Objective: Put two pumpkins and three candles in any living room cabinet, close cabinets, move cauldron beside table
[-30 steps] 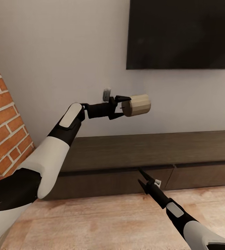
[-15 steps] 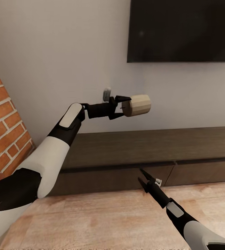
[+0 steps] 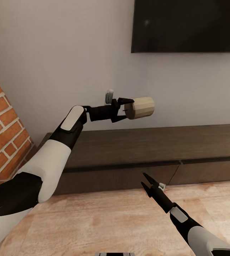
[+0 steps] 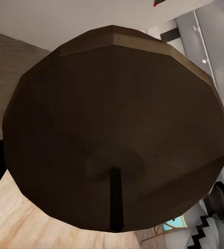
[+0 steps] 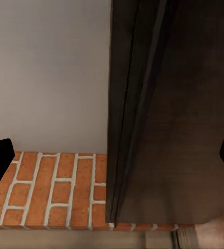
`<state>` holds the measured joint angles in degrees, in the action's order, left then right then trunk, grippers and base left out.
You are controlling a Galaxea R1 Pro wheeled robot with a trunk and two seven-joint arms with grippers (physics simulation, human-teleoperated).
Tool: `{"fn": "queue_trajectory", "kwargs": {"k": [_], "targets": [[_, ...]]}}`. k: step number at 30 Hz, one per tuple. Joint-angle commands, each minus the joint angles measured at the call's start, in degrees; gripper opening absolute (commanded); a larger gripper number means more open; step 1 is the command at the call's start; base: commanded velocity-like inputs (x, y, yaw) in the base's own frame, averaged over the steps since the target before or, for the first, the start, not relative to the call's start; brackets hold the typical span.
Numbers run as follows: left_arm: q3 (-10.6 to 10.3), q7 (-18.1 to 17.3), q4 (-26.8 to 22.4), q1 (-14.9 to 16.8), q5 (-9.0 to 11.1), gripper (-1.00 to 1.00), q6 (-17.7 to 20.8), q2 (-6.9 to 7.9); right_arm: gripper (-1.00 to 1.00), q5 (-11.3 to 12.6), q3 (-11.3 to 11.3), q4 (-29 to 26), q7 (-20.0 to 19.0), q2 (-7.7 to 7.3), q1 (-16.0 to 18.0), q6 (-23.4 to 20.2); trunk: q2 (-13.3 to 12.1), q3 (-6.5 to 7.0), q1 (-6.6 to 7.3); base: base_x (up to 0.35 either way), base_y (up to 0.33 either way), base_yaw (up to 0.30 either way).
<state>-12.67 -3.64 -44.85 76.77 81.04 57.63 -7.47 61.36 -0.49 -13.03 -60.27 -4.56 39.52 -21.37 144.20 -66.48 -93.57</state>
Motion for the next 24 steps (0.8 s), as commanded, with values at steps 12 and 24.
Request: {"fn": "queue_trajectory", "kwargs": {"k": [12,24], "targets": [[0.0,-0.25,0.09,0.04,-0.05,-1.0,-0.67,0.0,1.0,0.25,-0.04,0.02,-2.83,-0.53,0.03,-0.52,0.02,-0.05,0.01,0.097,0.022,0.0],[-0.07,-0.3,0.09,0.04,-0.08,-1.0,-0.86,0.0,1.0,0.34,-0.01,0.1,-2.11,-0.53,0.03,-0.66,0.02,-0.05,0.01,0.062,0.013,0.0]]}}
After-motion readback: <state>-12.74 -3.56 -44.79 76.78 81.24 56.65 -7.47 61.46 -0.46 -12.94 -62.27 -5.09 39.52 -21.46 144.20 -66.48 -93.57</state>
